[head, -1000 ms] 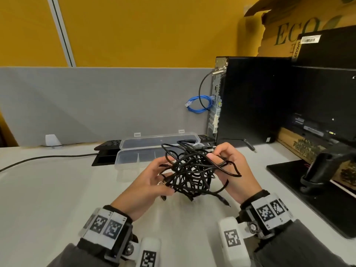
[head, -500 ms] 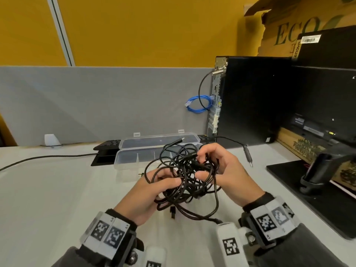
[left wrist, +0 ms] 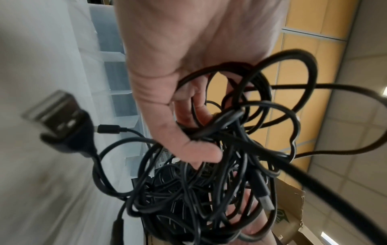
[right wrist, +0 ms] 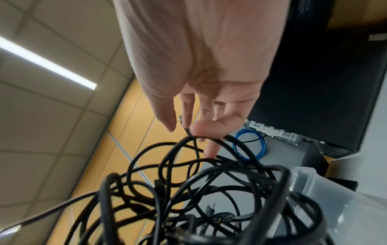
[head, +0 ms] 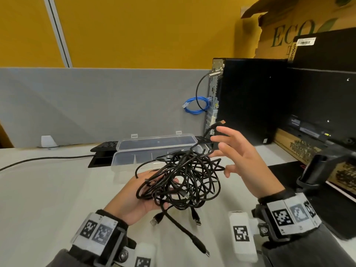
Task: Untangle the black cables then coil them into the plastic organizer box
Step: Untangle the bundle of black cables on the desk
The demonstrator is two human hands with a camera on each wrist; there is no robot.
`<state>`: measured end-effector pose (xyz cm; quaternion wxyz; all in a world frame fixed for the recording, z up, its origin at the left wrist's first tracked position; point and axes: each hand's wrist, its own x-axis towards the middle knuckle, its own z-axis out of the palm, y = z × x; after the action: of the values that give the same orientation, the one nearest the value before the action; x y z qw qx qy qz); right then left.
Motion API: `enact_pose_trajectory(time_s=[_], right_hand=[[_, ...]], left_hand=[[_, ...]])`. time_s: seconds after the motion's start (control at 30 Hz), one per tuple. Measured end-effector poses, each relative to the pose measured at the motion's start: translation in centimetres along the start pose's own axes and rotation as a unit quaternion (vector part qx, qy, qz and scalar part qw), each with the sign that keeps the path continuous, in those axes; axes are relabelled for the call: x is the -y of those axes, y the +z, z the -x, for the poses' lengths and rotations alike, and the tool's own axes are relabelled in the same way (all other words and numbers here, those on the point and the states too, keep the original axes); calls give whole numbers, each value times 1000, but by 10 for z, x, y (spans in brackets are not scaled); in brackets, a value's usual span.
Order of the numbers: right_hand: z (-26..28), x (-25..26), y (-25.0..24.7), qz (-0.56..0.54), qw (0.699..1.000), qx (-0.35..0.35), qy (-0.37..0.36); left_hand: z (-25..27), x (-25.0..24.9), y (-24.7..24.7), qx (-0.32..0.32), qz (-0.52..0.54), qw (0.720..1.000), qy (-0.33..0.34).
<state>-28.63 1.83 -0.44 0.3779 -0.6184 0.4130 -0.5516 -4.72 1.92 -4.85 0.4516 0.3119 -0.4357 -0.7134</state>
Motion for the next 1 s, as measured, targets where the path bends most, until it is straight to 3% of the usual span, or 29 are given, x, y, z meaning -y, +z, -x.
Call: enact_pose_trajectory(time_s=[0.17,0.27,0.33,0.4,0.5,0.53,0.57,0.63,0.67,0.73,0.87,1.0], right_hand=[[-9,8,9,68,996,49,21],[-10,16,8,69,994,83,-32],[-9,16,10,127,986,65,-91],[-9,12,13,224,958,2,-178],[-12,8,16,407,861,-59,-298],[-15,4,14,408,860,-74,-298],[-16,3,12,354,894,-89,-260],[-19,5,6,131,978,-92,-130],[-19,7,2,27,994,-82,-63],[-21,6,-12,-42,998,-54,17],[-21,8,-28,-69,994,-81,24],[-20,11,-39,-358,923,-132,51]], left_hand=[[2,-2,0,1,18,1000,24],[2,-4,-3,14,58,998,37],[1,-5,-5,7,92,995,31],[1,-5,-5,1,121,992,25],[2,-6,-5,-12,147,989,32],[2,-6,-6,-18,154,987,36],[2,-7,-7,-20,163,986,41],[1,-9,-12,-20,177,983,44],[1,-11,-14,-16,178,983,44],[1,-12,-19,-8,171,984,38],[-1,-9,-25,-24,165,985,53],[0,-11,-26,-36,158,984,74]])
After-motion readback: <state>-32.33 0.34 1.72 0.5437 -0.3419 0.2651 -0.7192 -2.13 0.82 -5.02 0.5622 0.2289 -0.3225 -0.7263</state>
